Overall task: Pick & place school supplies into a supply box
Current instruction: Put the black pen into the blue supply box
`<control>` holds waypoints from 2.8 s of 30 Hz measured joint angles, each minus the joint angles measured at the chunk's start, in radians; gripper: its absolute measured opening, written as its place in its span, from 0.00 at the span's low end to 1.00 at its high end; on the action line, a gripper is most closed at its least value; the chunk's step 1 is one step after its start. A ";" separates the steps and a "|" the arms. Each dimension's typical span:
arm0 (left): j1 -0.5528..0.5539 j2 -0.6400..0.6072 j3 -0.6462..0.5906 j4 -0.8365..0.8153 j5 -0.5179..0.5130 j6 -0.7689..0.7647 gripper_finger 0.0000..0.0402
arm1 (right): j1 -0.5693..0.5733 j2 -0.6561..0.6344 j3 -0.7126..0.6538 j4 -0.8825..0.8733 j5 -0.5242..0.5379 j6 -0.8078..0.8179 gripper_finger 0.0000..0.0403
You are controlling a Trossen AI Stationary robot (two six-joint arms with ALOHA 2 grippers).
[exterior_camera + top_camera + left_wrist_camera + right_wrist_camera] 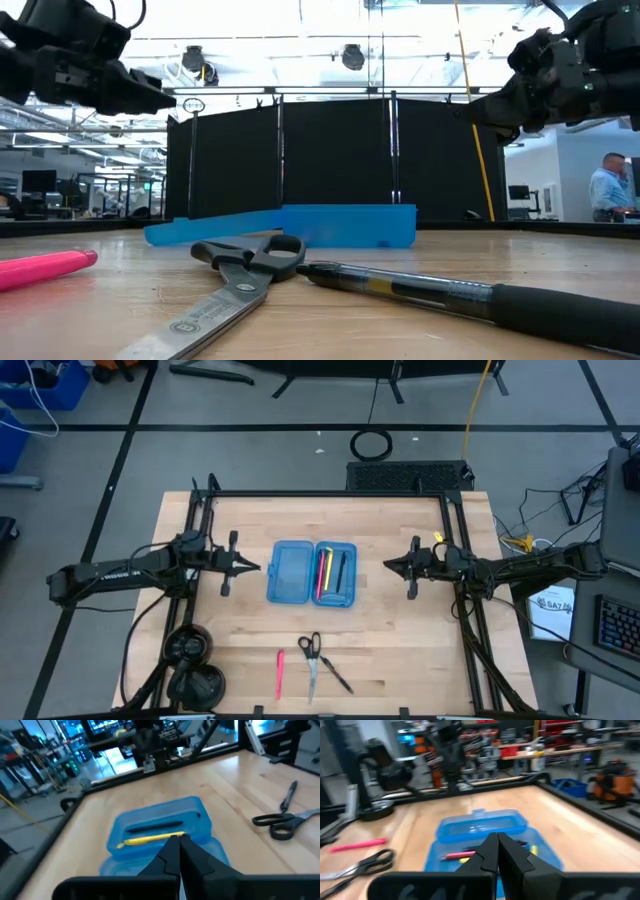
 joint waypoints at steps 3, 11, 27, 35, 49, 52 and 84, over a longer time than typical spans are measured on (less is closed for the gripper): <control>0.000 -0.002 -0.047 0.048 0.003 -0.072 0.02 | -0.001 0.000 0.000 -0.001 0.032 0.012 0.00; 0.000 -0.001 -0.114 0.050 -0.092 -0.118 0.02 | 0.003 0.003 0.079 -0.097 0.071 0.070 0.00; 0.000 -0.001 -0.115 0.056 -0.189 -0.226 0.11 | 0.436 0.529 1.064 -0.992 0.359 0.241 0.00; 0.000 -0.001 -0.115 0.117 -0.222 -0.252 0.12 | 0.589 0.972 1.645 -1.519 0.471 0.546 0.00; -0.001 -0.001 -0.115 0.148 -0.218 -0.581 0.12 | 0.618 1.471 2.012 -1.852 0.003 1.031 0.00; -0.001 -0.001 -0.115 0.127 -0.218 -0.586 0.12 | 0.623 1.506 2.011 -1.852 -0.001 1.040 0.01; -0.001 -0.001 -0.115 0.070 -0.222 -0.496 0.12 | 0.655 1.506 1.744 -1.462 -0.075 1.116 0.44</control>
